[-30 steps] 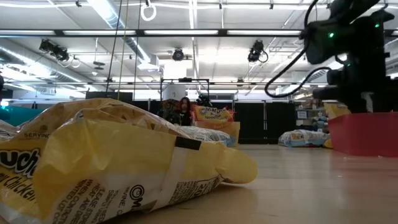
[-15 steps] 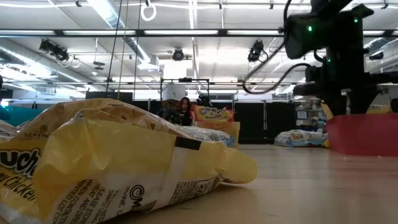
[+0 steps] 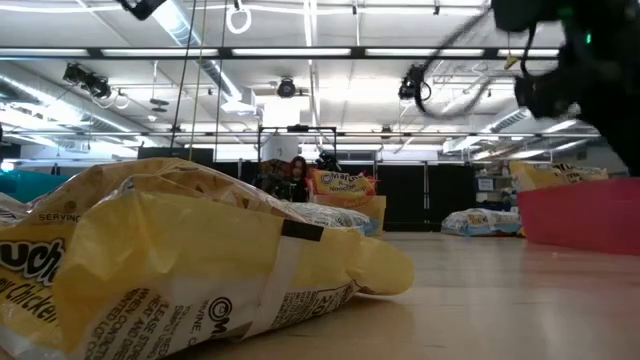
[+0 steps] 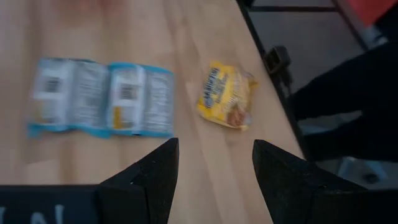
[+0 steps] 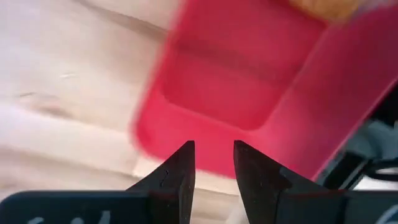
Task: Sort Maruchan noodles
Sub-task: Put the bottom yellow noodle pack into the red bin
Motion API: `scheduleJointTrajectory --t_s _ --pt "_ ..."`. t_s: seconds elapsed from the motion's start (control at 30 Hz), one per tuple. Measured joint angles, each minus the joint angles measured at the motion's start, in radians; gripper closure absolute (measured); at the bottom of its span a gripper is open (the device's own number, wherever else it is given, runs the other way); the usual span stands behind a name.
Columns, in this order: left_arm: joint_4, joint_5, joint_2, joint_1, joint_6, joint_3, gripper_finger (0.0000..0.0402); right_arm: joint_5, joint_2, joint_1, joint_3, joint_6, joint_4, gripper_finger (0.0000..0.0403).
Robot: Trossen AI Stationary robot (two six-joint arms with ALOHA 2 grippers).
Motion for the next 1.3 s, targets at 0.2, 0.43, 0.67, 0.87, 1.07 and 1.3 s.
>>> scheduleJointTrajectory --t_s 0.2,0.43,0.67,0.87,1.07,1.3 --pt "0.225 -0.080 0.052 -0.125 -0.288 -0.128 0.0194 0.294 0.001 0.081 0.218 -0.103 0.043 0.0287" --pt "0.435 -0.269 0.242 -0.324 -0.560 -0.148 0.0194 0.369 0.043 0.101 0.233 -0.372 0.536 0.0286" --pt "0.582 -0.327 0.444 -0.496 -0.866 -0.148 0.0194 0.133 0.253 0.142 0.232 -0.631 1.007 0.0236" --pt "0.753 -0.443 0.579 -0.621 -1.061 -0.148 0.0194 0.073 0.437 0.147 0.257 -0.628 1.180 0.0164" --pt "0.856 -0.509 0.701 -0.634 -1.084 -0.147 0.0194 0.081 0.583 0.131 0.337 -0.583 1.189 0.0156" --pt "0.846 -0.438 0.827 -0.543 -1.031 -0.147 0.0194 0.082 0.711 0.101 0.426 -0.518 1.178 0.0175"
